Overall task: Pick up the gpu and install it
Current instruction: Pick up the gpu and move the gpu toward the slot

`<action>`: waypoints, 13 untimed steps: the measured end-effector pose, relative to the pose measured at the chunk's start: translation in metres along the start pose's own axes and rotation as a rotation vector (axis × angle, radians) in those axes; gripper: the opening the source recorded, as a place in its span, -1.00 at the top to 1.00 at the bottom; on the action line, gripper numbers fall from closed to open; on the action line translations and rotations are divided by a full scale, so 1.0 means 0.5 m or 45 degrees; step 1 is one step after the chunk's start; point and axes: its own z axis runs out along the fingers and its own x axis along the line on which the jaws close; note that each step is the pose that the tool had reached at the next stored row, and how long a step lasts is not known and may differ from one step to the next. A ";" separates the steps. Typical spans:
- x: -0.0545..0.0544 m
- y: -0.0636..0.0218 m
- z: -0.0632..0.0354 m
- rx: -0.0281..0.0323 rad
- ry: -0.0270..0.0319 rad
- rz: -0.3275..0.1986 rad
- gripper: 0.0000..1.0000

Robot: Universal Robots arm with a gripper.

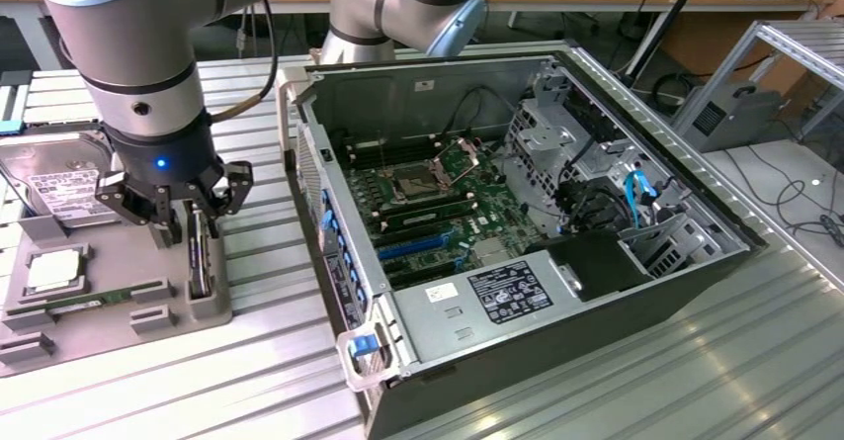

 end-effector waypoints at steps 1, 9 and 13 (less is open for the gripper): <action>0.000 0.000 0.000 -0.0001 0.0000 0.000 0.13; 0.000 0.000 0.000 0.0000 0.0001 0.000 0.47; 0.000 0.000 0.000 0.0000 0.0000 0.000 0.47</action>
